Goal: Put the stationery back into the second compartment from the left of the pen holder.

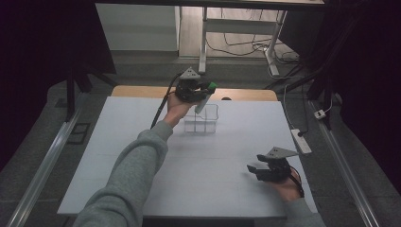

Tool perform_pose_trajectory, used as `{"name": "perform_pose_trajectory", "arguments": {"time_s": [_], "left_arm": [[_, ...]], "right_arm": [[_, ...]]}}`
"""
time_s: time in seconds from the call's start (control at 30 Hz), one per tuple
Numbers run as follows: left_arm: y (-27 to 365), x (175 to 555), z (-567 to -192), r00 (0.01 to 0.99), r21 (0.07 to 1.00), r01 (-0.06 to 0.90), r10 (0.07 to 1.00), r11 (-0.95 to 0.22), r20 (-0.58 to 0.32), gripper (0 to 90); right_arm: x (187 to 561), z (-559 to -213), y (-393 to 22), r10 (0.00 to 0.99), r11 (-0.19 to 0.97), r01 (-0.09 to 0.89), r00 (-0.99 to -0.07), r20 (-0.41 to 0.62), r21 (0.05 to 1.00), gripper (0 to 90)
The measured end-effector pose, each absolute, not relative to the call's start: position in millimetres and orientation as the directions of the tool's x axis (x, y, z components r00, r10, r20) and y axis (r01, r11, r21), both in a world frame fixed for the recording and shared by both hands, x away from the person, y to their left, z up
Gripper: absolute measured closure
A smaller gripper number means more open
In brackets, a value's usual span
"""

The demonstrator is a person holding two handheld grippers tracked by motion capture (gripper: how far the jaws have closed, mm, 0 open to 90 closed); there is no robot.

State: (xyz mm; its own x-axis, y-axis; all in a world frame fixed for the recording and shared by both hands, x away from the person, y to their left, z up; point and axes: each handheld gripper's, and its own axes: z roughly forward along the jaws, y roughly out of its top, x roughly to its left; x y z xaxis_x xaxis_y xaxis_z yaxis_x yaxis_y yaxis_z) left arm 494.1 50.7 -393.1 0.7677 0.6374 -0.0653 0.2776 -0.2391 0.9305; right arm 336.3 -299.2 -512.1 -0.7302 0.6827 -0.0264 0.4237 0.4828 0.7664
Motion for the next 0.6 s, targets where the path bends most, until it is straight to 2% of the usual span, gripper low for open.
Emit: {"name": "perform_pose_trajectory", "arguments": {"time_s": [0.6], "left_arm": [[50,511,-414,0.758,0.924,0.309,0.645,-0.224,-0.097,66.3]], "right_arm": [[337,-514,-299,0.682,0.492,0.427,-0.731,-0.031,0.758,35.7]]}}
